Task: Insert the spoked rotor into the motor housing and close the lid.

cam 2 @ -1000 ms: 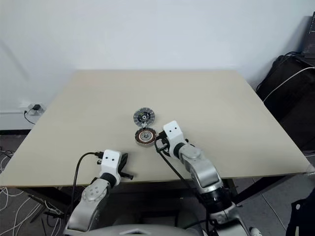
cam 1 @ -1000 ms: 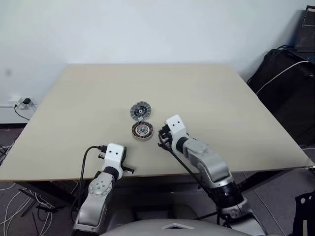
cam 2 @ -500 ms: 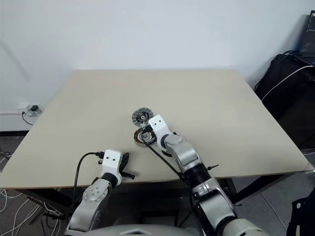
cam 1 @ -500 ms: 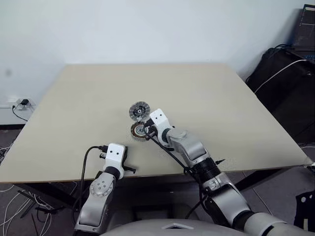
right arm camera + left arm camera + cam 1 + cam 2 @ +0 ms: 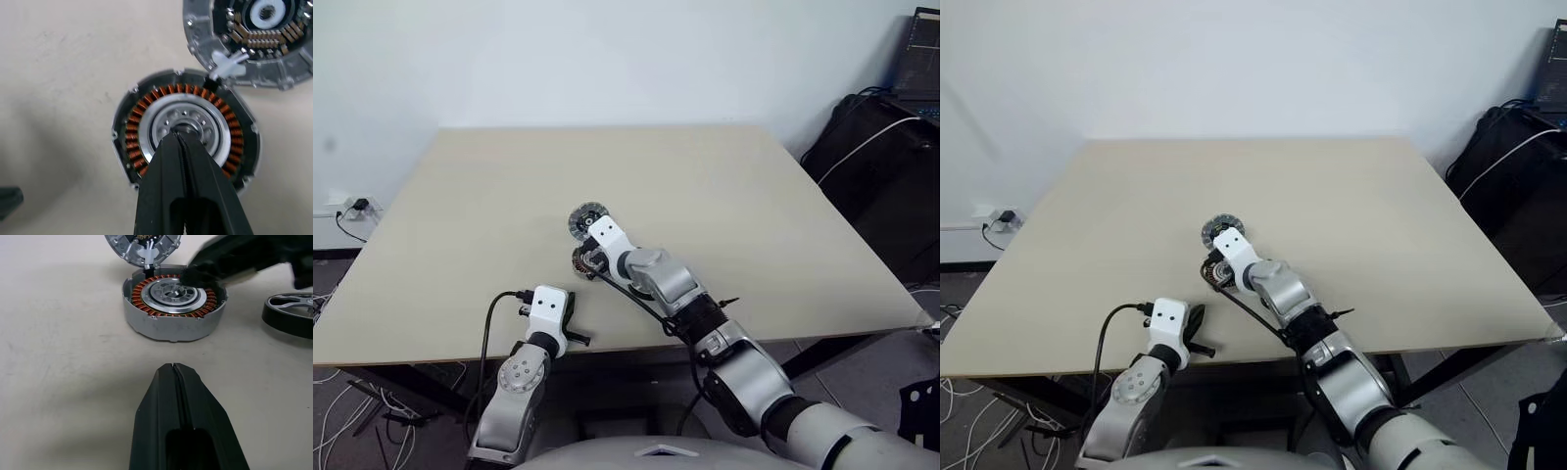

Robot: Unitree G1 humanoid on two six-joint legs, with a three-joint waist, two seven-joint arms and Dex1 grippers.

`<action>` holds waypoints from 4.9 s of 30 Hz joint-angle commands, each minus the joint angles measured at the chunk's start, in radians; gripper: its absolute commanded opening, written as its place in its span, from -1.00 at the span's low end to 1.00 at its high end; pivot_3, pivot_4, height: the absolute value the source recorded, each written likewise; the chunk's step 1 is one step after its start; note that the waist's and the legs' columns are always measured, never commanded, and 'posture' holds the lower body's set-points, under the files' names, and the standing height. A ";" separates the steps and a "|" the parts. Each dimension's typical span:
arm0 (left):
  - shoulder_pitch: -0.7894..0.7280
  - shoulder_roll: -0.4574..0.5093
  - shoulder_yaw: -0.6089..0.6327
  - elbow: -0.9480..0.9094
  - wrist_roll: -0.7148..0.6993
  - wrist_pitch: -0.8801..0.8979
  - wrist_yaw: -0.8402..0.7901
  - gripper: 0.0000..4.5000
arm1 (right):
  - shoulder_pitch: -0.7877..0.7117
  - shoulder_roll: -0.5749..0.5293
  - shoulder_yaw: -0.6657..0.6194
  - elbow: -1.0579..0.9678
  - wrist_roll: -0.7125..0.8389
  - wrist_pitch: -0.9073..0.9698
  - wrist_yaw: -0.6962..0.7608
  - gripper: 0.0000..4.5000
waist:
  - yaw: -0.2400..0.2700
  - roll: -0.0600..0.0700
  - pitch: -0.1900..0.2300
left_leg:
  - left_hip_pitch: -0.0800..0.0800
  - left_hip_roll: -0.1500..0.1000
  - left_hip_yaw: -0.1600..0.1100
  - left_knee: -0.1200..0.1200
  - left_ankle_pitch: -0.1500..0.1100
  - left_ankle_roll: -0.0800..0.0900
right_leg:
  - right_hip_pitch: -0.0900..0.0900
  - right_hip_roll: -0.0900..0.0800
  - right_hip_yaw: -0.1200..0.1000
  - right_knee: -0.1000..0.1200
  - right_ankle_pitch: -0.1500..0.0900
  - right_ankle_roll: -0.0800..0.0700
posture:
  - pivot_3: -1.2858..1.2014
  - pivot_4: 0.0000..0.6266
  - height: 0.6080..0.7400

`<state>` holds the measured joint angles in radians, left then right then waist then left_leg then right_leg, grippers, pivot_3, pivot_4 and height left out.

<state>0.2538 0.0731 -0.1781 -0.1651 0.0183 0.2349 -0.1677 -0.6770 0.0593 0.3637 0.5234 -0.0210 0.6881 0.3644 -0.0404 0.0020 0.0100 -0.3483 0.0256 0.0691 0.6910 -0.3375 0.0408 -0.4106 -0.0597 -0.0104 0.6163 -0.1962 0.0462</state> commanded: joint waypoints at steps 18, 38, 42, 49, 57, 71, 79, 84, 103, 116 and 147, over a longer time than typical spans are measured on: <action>-0.014 -0.019 -0.013 -0.027 -0.008 -0.013 0.006 -1.00 | -0.146 0.049 -0.068 0.249 -0.033 -0.148 -0.017 -0.98 | -0.008 0.001 0.001 | 0.001 0.000 -0.001 0.000 0.001 -0.001 | -0.003 0.000 0.000 0.009 -0.002 -0.002 | 0.03 -1.00 1.00; -0.028 -0.013 -0.011 -0.013 -0.009 -0.003 -0.004 -1.00 | -0.018 -0.011 -0.019 0.066 -0.079 -0.062 0.064 -0.98 | -0.014 0.001 0.001 | 0.001 0.000 -0.002 0.000 0.001 -0.001 | -0.003 0.000 0.000 0.009 -0.002 -0.002 | 0.03 -1.00 1.00; -0.031 -0.011 -0.014 -0.011 -0.007 0.001 -0.010 -1.00 | 0.000 -0.009 -0.032 0.023 -0.076 -0.078 0.039 -0.98 | -0.015 0.001 0.001 | 0.001 0.000 -0.002 0.000 0.001 -0.001 | -0.003 0.000 0.000 0.009 -0.002 -0.002 | 0.03 -1.00 1.00; -0.033 -0.009 -0.015 -0.010 -0.005 0.005 -0.013 -1.00 | -0.011 0.015 -0.040 0.037 -0.070 -0.111 0.017 -0.98 | -0.019 0.002 0.002 | 0.001 0.000 -0.002 0.000 0.001 -0.001 | -0.003 0.000 0.000 0.009 -0.002 -0.002 | 0.03 -1.00 1.00; -0.021 -0.008 -0.010 -0.023 -0.005 0.009 -0.007 -1.00 | -0.056 0.061 -0.067 0.132 -0.063 -0.207 -0.013 -0.98 | -0.020 0.002 0.002 | 0.001 0.000 -0.002 0.000 0.001 -0.001 | -0.003 0.000 0.000 0.009 -0.002 -0.002 | 0.03 -1.00 1.00; -0.002 -0.008 -0.006 -0.038 -0.003 0.012 0.005 -1.00 | -0.076 0.056 -0.041 0.275 -0.092 -0.220 0.035 -0.98 | -0.022 0.004 0.003 | 0.001 0.001 -0.002 0.000 0.001 -0.001 | -0.003 0.000 0.000 0.009 -0.002 -0.002 | 0.03 -1.00 1.00; -0.011 -0.010 -0.014 -0.021 -0.004 0.012 0.000 -1.00 | -0.044 0.022 -0.057 0.152 -0.093 -0.211 0.032 -0.98 | -0.021 0.004 0.003 | 0.001 0.000 -0.003 0.000 0.001 -0.001 | -0.003 0.000 0.000 0.009 -0.002 -0.002 | 0.03 -1.00 1.00; -0.017 -0.010 -0.018 -0.020 -0.003 0.015 -0.004 -1.00 | -0.036 0.026 -0.073 0.073 -0.075 -0.231 0.027 -0.98 | -0.022 0.004 0.004 | 0.000 0.001 -0.003 0.000 0.001 -0.001 | -0.004 0.000 -0.001 0.010 -0.002 -0.002 | 0.03 -1.00 1.00; -0.008 -0.016 -0.020 -0.020 -0.005 0.014 0.003 -1.00 | 0.000 -0.085 0.142 -0.102 -0.121 -0.158 0.317 -0.28 | -0.020 0.003 0.004 | 0.001 0.000 -0.003 0.000 0.001 -0.001 | -0.003 0.000 -0.001 0.009 -0.004 -0.005 | 0.03 -1.00 1.00; -0.009 -0.019 -0.019 -0.015 -0.006 0.007 0.006 -1.00 | -0.038 -0.054 0.122 0.039 -0.129 -0.194 0.281 -0.28 | -0.020 0.003 0.005 | 0.001 0.000 -0.003 0.000 0.001 -0.001 | -0.003 0.000 -0.001 0.010 -0.004 -0.005 | 0.03 -1.00 1.00; -0.026 -0.019 -0.025 -0.002 -0.009 0.008 -0.002 -1.00 | 0.102 -0.178 0.142 -0.289 -0.098 -0.044 0.389 -0.99 | -0.004 0.002 0.005 | 0.000 0.000 -0.004 0.000 0.001 -0.001 | -0.004 0.000 -0.002 0.009 -0.004 -0.005 | 0.03 -1.00 1.00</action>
<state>0.2438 0.0612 -0.1977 -0.1583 0.0179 0.2562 -0.1678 -0.5698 -0.1179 0.5061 0.3122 -0.1332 0.6290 0.7391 -0.0441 0.0044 0.0152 -0.3483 0.0257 0.0650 0.6909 -0.3370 0.0397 -0.4141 -0.0599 -0.0123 0.6253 -0.2003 0.0410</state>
